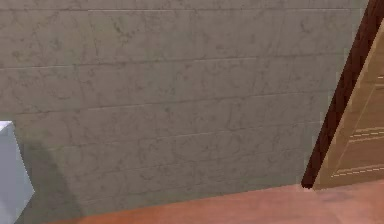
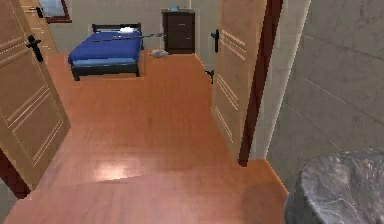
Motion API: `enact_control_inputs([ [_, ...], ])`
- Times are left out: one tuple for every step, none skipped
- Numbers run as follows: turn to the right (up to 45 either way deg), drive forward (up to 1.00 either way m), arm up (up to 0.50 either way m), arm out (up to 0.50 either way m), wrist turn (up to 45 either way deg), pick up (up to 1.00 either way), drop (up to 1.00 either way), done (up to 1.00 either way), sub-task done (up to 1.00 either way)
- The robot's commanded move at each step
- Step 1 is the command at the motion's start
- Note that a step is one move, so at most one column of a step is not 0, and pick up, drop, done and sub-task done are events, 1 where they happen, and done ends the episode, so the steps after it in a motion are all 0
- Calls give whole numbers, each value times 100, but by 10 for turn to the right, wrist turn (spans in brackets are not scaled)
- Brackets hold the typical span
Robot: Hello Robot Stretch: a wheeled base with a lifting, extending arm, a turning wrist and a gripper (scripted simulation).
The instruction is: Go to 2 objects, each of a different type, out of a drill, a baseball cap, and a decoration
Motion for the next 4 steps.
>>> enact_control_inputs([
  [30,0,0,0,0,0,0,0,0],
  [0,35,0,0,0,0,0,0,0],
  [-450,0,0,0,0,0,0,0,0],
  [-450,0,0,0,0,0,0,0,0],
])
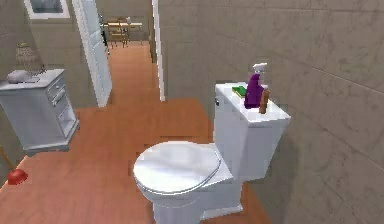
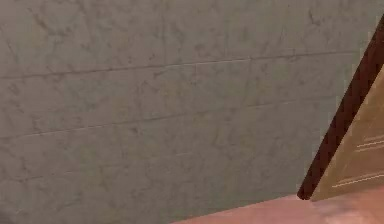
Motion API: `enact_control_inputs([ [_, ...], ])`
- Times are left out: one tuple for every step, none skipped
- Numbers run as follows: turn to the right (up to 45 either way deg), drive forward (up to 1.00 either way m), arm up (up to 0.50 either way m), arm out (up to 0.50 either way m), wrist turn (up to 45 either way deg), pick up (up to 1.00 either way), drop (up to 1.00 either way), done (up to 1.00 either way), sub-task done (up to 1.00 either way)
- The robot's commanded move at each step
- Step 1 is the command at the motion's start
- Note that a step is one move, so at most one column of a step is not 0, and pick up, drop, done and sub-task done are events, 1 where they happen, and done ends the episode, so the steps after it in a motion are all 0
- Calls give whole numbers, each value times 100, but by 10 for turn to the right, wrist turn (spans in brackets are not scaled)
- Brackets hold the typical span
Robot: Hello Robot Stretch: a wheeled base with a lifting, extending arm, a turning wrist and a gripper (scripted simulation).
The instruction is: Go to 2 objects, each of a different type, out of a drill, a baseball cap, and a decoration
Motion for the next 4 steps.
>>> enact_control_inputs([
  [-210,0,0,0,0,0,0,0,0],
  [0,20,0,0,0,0,0,0,0],
  [-180,0,0,0,0,0,0,0,0],
  [0,35,0,0,0,0,0,0,0],
])
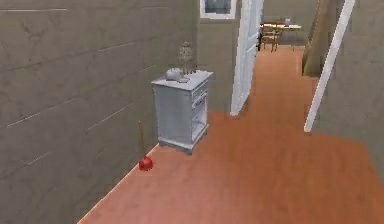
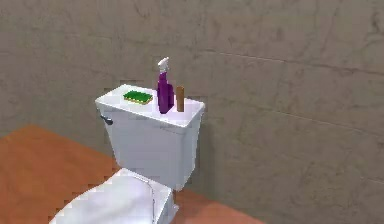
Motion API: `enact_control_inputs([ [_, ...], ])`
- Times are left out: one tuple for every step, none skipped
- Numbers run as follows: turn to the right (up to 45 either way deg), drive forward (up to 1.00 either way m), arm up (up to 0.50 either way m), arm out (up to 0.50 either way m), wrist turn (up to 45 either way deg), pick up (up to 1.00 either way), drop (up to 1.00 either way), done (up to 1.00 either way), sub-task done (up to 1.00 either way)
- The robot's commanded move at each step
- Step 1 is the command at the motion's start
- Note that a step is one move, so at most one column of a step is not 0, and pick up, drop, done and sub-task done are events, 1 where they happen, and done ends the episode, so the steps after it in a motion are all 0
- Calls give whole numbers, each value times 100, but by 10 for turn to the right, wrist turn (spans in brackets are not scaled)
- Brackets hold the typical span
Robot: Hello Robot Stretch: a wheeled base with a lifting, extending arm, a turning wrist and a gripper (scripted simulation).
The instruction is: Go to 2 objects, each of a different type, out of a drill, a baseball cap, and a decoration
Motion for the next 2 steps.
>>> enact_control_inputs([
  [-270,0,0,0,0,0,0,0,0],
  [-30,0,0,0,0,0,0,0,0],
])
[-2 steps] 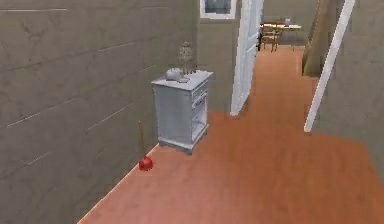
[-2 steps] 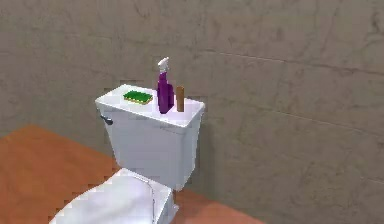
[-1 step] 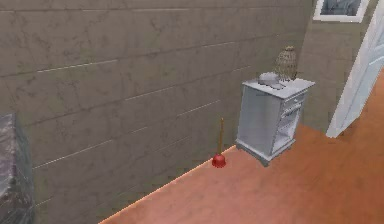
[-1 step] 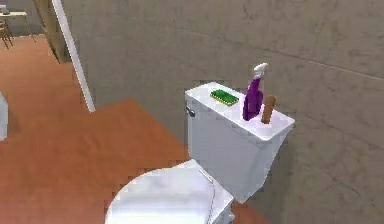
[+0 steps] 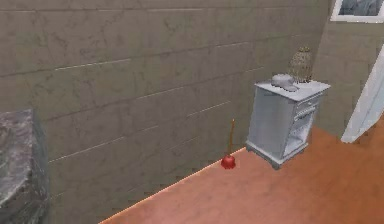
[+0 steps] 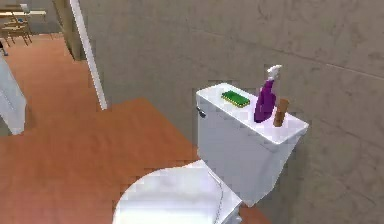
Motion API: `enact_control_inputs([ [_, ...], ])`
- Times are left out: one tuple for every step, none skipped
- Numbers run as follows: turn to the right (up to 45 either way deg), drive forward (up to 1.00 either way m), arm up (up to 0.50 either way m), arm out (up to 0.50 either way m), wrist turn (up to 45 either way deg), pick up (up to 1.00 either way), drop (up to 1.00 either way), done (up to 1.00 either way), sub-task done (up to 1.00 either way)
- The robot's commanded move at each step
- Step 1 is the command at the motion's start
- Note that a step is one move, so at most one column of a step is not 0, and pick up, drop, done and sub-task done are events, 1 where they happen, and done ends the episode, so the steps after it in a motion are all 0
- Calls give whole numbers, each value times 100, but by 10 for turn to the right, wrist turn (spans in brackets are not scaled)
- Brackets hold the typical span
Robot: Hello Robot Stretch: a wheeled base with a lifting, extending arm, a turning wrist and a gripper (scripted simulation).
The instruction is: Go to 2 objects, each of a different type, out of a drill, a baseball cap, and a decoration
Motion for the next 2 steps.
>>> enact_control_inputs([
  [0,55,0,0,0,0,0,0,0],
  [450,0,0,0,0,0,0,0,0],
])
